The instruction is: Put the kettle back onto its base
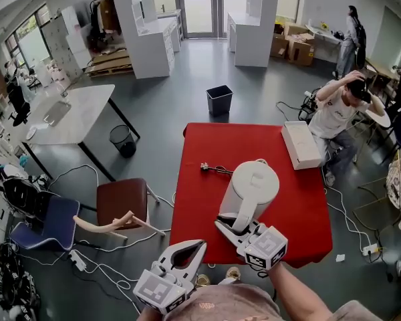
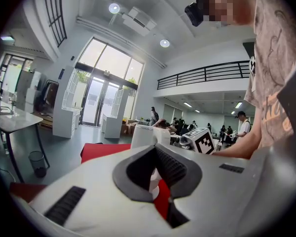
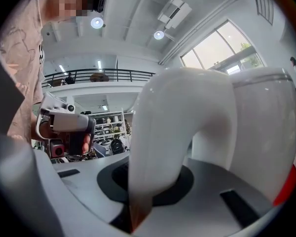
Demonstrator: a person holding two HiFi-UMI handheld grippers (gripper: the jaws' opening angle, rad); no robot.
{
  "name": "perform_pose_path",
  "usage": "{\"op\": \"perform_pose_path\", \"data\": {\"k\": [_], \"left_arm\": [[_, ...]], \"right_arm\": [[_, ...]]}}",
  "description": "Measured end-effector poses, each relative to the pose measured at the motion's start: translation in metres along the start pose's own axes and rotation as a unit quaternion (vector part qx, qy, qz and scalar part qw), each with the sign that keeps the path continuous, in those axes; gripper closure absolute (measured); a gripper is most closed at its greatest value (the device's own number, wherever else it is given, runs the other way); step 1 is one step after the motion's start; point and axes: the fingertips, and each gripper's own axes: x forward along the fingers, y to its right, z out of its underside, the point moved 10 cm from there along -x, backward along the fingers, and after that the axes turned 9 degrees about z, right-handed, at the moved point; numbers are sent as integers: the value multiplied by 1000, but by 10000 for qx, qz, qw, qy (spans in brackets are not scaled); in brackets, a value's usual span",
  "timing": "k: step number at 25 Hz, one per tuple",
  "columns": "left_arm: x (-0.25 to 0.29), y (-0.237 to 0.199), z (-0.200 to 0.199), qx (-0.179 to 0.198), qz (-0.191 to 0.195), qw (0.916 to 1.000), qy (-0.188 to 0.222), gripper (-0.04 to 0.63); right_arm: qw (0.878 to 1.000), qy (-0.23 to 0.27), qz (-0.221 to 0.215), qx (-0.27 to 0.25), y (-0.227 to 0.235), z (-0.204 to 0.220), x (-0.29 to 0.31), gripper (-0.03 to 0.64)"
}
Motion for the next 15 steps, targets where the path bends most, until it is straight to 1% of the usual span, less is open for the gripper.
{"op": "perform_pose_path", "data": {"k": [5,9,15], "left_arm": [[-6,-4,2,-53,-173,9998,-89,594],[-9,-5,5,-70,-122,9999,-79,594],[-8,-3,3,-86,-66,9999,-99,594]], "right_arm": [[9999,-89,-18,50,0,12,6,561],[9998,-162,-68,105,-6,19,8,561],[9997,-212,-85,6,-11,22,9,561]]}}
